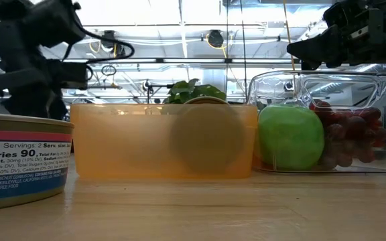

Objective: Pick & Place Food Item
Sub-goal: Put the green tuna can into the orange bin

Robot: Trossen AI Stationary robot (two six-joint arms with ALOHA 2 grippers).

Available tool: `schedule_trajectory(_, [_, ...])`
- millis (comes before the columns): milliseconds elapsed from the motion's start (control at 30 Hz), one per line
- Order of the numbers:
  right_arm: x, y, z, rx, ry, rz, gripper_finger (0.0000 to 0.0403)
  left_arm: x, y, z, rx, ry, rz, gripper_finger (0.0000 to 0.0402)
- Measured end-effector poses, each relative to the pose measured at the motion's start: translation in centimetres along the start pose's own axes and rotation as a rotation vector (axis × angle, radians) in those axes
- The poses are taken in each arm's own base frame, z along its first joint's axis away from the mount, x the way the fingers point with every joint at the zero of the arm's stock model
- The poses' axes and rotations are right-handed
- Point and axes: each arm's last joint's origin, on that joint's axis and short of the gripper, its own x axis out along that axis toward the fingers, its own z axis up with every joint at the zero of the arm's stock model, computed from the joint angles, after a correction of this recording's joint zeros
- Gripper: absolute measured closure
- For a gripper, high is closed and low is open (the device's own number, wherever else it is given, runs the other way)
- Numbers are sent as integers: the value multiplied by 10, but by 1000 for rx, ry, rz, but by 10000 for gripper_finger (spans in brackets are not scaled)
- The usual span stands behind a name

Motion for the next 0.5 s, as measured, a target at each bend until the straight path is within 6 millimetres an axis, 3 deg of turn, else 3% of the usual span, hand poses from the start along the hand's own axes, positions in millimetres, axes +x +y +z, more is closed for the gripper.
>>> schedule_trajectory(233, [0,0,0,0,0,-1,403,2,16,4,-114,77,-86,11])
schedule_trajectory(500, [0,0,0,0,0,0,403,-1,32,13,-97,79,-190,12])
